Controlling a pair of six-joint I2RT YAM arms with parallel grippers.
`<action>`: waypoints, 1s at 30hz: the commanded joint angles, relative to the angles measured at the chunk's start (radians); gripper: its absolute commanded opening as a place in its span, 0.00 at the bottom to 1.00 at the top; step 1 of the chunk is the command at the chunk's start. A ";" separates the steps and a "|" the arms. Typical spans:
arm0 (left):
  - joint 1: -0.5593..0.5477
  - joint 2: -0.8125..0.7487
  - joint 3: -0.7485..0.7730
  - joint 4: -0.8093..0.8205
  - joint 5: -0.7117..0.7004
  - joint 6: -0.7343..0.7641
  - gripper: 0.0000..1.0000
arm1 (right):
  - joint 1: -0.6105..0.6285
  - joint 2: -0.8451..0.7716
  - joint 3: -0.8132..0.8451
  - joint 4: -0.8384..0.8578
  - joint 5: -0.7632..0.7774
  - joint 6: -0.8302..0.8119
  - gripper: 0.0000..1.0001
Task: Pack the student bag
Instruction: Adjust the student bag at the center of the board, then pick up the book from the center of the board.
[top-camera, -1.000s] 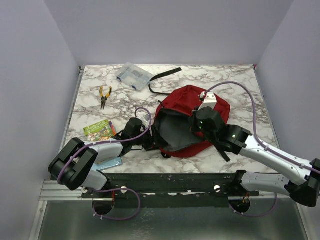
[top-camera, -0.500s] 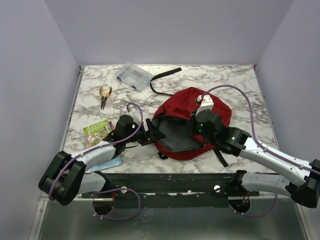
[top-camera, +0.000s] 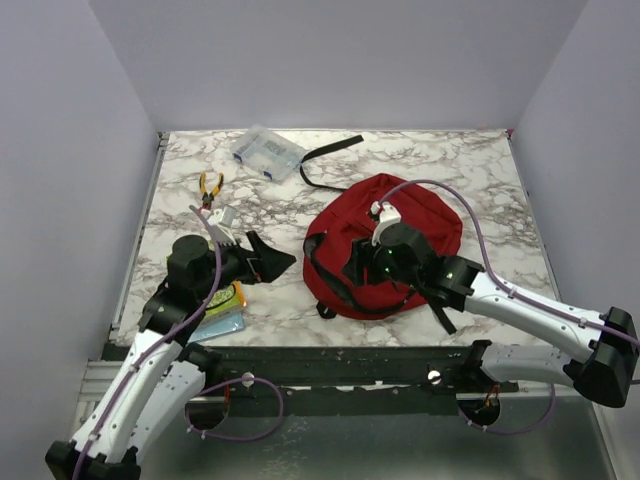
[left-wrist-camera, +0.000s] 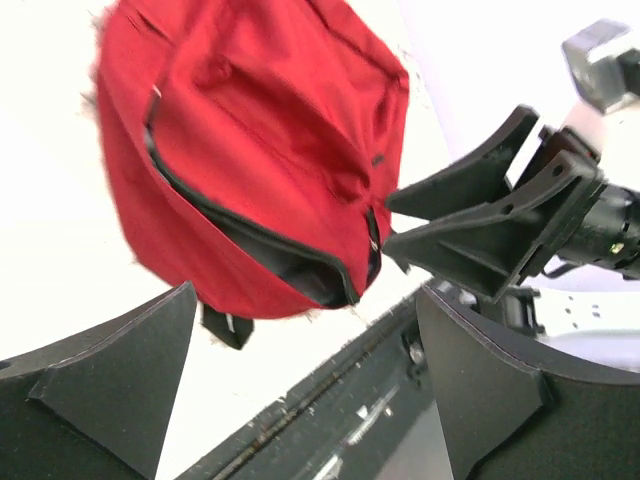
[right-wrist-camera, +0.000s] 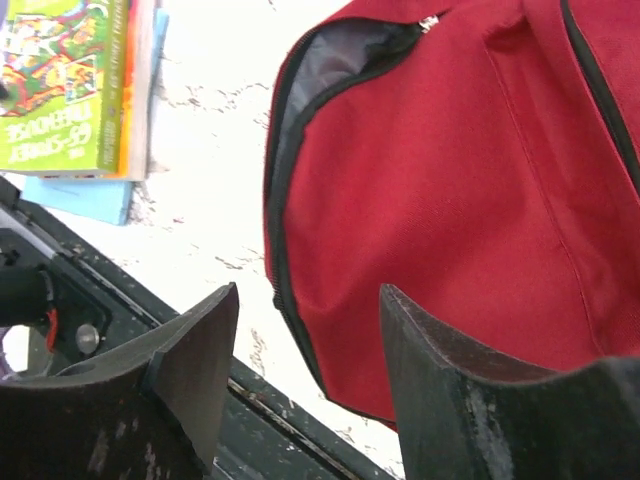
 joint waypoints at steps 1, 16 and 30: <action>0.013 -0.113 0.139 -0.393 -0.316 0.166 0.93 | 0.008 0.023 0.075 0.057 -0.081 0.019 0.65; 0.516 -0.013 0.188 -0.443 -0.412 0.150 0.98 | 0.020 0.527 0.225 0.609 -0.574 0.254 0.76; 0.901 0.115 -0.038 -0.336 -0.560 -0.121 0.98 | 0.027 0.825 0.350 0.730 -0.669 0.347 0.94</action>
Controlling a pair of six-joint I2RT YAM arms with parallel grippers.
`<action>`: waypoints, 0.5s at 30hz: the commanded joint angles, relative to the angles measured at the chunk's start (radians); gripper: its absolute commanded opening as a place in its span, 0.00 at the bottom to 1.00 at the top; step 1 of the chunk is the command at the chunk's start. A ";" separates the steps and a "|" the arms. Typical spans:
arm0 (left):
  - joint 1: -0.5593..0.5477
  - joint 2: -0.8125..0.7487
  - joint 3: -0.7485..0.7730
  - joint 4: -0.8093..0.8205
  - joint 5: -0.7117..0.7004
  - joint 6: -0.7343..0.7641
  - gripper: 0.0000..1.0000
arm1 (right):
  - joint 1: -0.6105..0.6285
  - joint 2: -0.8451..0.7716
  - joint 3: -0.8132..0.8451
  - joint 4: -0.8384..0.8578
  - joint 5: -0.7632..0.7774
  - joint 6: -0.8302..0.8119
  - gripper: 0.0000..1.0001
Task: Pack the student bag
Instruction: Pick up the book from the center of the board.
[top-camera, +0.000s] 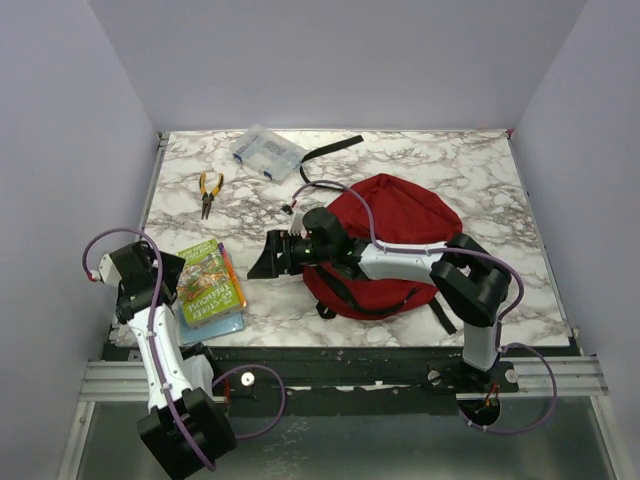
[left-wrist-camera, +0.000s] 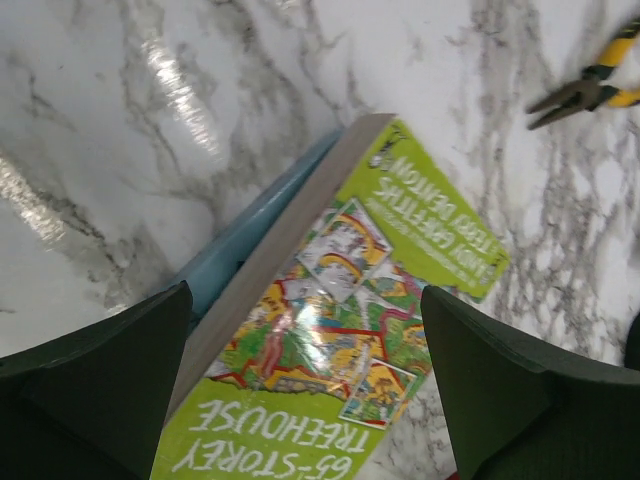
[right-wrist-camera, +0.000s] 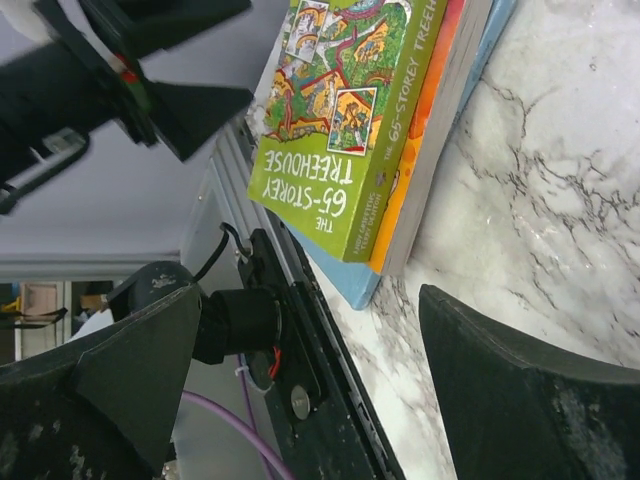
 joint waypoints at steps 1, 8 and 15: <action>0.042 -0.052 -0.117 0.063 -0.091 -0.079 0.99 | 0.010 0.063 0.050 0.054 -0.055 0.034 0.94; 0.042 -0.044 -0.174 0.191 0.096 -0.040 0.98 | 0.010 0.156 0.118 0.020 -0.066 0.029 0.94; 0.019 -0.039 -0.180 0.193 0.193 -0.003 0.94 | 0.016 0.254 0.221 -0.049 -0.039 0.031 0.94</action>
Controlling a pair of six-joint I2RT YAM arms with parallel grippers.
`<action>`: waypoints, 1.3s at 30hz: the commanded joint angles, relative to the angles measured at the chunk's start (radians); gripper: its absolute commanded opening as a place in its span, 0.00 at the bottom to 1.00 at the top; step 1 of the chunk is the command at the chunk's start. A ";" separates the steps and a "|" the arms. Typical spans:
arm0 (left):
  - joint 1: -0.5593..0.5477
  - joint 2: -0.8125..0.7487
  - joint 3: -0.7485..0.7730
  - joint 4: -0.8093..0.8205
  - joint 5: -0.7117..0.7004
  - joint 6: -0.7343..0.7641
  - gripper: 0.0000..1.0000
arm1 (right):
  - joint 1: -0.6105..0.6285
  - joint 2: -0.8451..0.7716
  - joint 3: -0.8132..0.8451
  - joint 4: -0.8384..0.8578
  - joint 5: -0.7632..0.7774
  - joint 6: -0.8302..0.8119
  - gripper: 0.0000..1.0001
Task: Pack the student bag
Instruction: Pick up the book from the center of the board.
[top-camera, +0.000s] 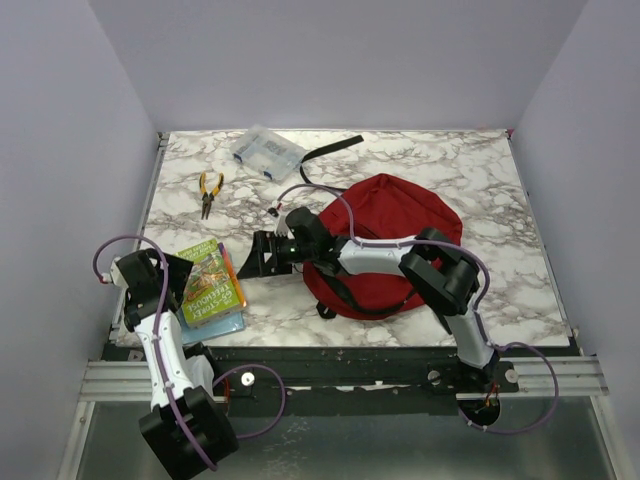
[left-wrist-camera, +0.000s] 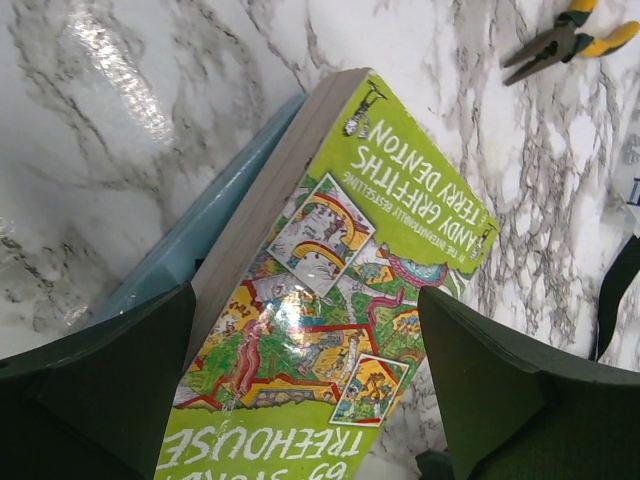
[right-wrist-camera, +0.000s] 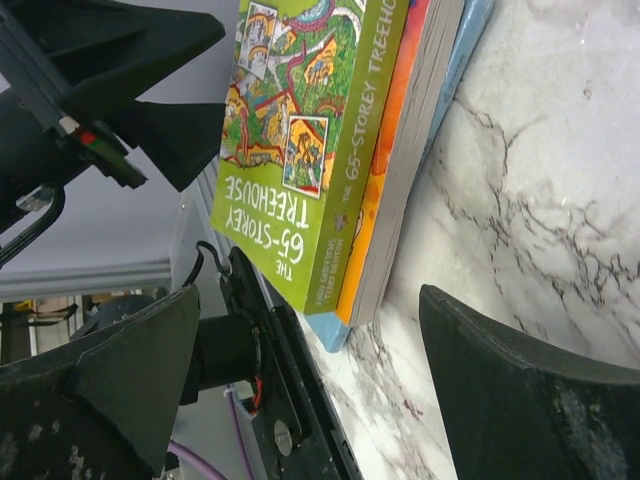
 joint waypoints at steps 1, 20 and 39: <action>-0.032 -0.013 -0.008 0.044 0.105 0.030 0.94 | 0.016 0.069 0.077 -0.057 0.009 -0.006 0.94; -0.139 0.111 -0.020 0.119 0.218 0.037 0.95 | 0.023 0.131 0.113 -0.072 0.094 0.025 0.91; -0.190 0.081 -0.006 0.136 0.293 0.065 0.93 | 0.024 0.083 0.121 -0.137 0.112 -0.022 0.91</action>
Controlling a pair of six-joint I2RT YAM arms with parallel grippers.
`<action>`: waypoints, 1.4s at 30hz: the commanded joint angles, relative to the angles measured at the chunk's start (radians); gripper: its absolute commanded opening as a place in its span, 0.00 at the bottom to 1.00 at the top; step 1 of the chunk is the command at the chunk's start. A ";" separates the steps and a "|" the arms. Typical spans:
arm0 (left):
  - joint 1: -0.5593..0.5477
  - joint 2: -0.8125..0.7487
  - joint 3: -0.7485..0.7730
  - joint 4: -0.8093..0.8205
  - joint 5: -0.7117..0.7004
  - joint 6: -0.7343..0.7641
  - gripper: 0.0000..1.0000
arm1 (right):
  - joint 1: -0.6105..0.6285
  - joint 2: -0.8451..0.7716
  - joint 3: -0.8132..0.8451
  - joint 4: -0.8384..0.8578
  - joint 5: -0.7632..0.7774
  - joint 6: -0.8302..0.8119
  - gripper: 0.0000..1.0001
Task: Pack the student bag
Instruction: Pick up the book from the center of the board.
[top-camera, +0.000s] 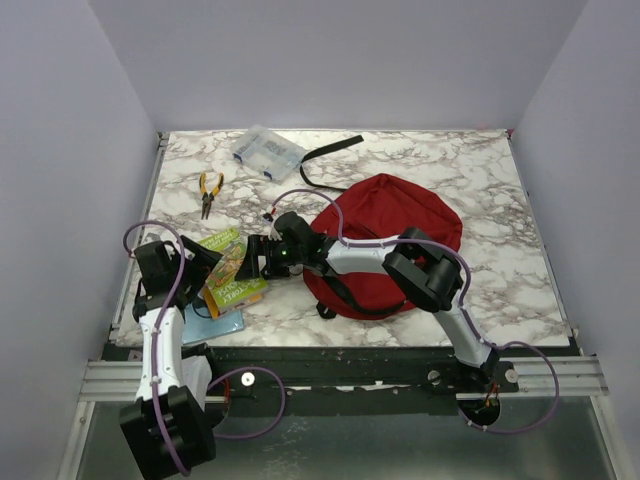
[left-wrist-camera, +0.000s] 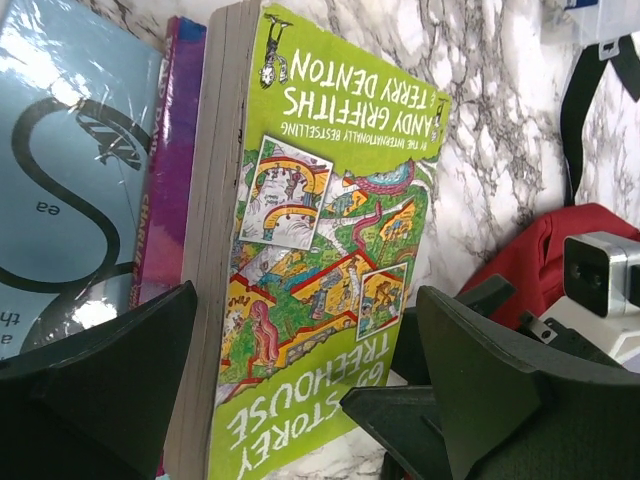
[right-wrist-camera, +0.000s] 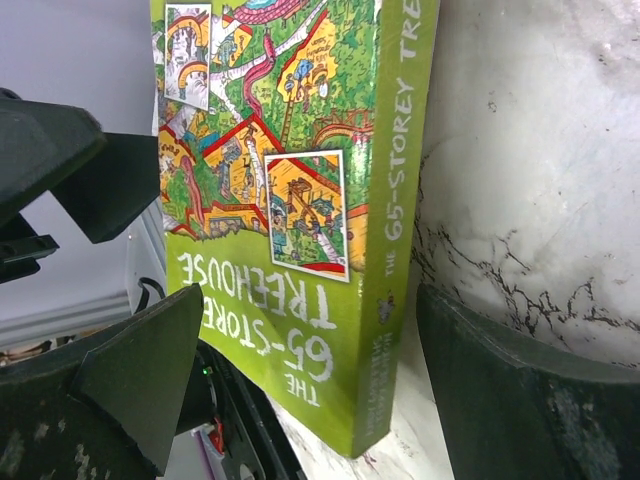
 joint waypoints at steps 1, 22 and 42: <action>-0.013 0.074 0.008 0.034 0.100 0.009 0.92 | 0.008 -0.058 -0.016 -0.029 0.028 -0.025 0.90; -0.040 0.202 -0.008 0.105 0.200 -0.015 0.95 | -0.033 -0.161 -0.237 0.305 -0.097 0.144 0.46; -0.185 -0.262 0.101 0.002 0.241 -0.092 0.92 | -0.180 -0.528 -0.556 0.529 -0.009 0.405 0.01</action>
